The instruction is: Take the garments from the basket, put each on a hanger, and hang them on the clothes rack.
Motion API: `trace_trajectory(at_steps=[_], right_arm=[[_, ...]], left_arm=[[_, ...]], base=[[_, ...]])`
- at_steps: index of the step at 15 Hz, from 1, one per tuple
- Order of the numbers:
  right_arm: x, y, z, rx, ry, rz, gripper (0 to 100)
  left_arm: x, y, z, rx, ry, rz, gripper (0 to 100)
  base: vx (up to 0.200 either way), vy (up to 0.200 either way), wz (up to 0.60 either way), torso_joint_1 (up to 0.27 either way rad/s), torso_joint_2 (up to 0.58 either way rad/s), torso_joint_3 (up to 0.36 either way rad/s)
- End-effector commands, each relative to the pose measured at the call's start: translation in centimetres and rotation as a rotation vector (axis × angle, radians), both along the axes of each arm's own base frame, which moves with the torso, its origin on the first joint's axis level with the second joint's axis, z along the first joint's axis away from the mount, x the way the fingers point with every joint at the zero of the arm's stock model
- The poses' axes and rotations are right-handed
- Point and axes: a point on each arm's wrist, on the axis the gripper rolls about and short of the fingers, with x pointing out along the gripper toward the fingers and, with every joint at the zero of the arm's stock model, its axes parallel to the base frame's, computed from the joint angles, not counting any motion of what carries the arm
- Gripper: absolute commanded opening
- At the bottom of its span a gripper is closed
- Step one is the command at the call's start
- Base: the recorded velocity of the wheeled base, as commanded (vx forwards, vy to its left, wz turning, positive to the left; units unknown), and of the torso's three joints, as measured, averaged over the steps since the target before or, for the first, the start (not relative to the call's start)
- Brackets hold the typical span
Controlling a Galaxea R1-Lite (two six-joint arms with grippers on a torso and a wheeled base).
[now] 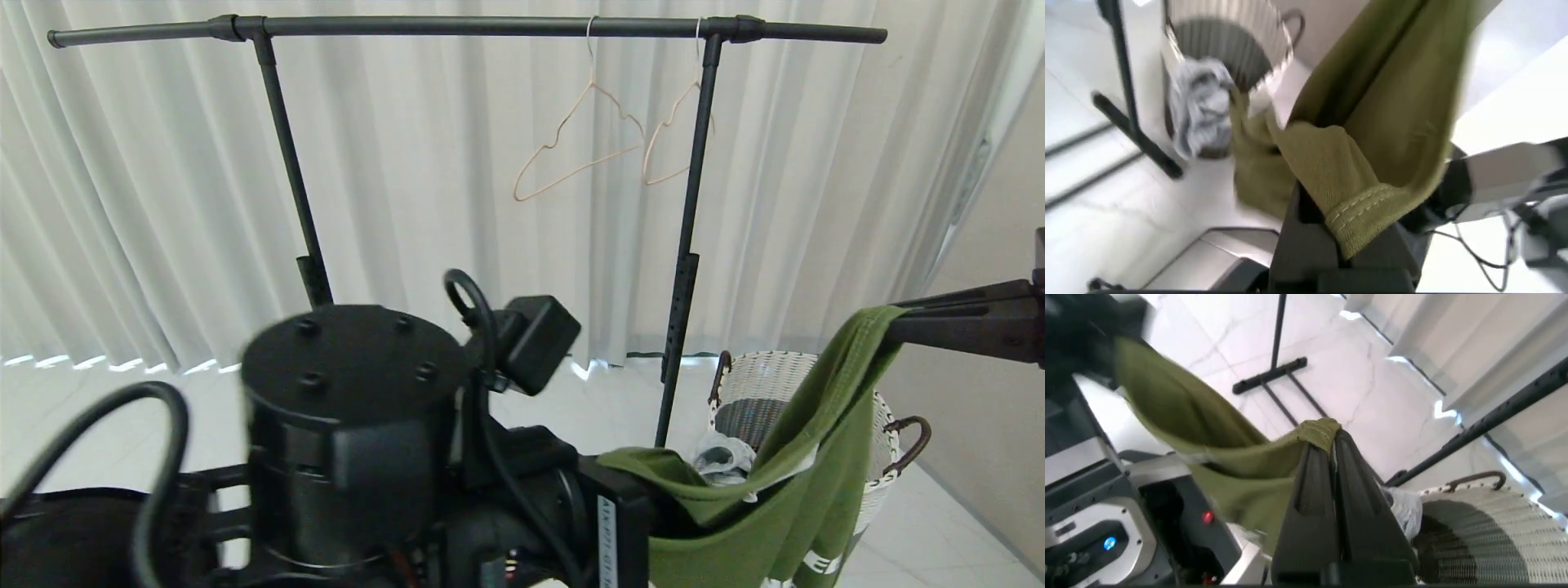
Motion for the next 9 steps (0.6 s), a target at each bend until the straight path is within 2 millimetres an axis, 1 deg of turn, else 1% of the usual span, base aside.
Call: trace_trajectory(at_steps=[1,3,4,5,7,8,9], right_arm=[[1.2,0.7,-0.5,-0.008,0.017,0.001,0],[2.4,1.4,-0.7,0.003,0.000,0.001,0],[3.5,2.0,-0.8,0.015,-0.019,-0.001,0],[3.8,2.2,-0.8,0.019,-0.025,-0.004,0],[3.8,2.2,-0.8,0.016,-0.024,-0.012,0],[3.7,2.1,-0.7,0.013,-0.026,-0.030,0],[3.7,2.0,-0.7,0.003,-0.032,-0.065,0]], left_arm=[[-0.8,3.2,3.1,-0.084,-0.063,0.042,0],[0.1,4.4,3.8,-0.102,-0.081,0.101,0],[0.9,5.4,4.4,-0.082,-0.124,0.139,0],[1.5,6.0,4.6,-0.028,-0.158,0.164,0],[2.7,7.1,5.3,0.123,-0.243,0.199,0],[3.2,7.1,6.1,0.169,-0.282,0.232,0],[4.0,6.6,6.7,0.210,-0.321,0.282,0]], base=[[0.000,0.000,0.00,0.000,0.00,0.000],[0.000,0.000,0.00,0.000,0.00,0.000],[0.000,0.000,0.00,0.000,0.00,0.000],[0.000,0.000,0.00,0.000,0.00,0.000],[0.000,0.000,0.00,0.000,0.00,0.000],[0.000,0.000,0.00,0.000,0.00,0.000],[0.000,0.000,0.00,0.000,0.00,0.000]])
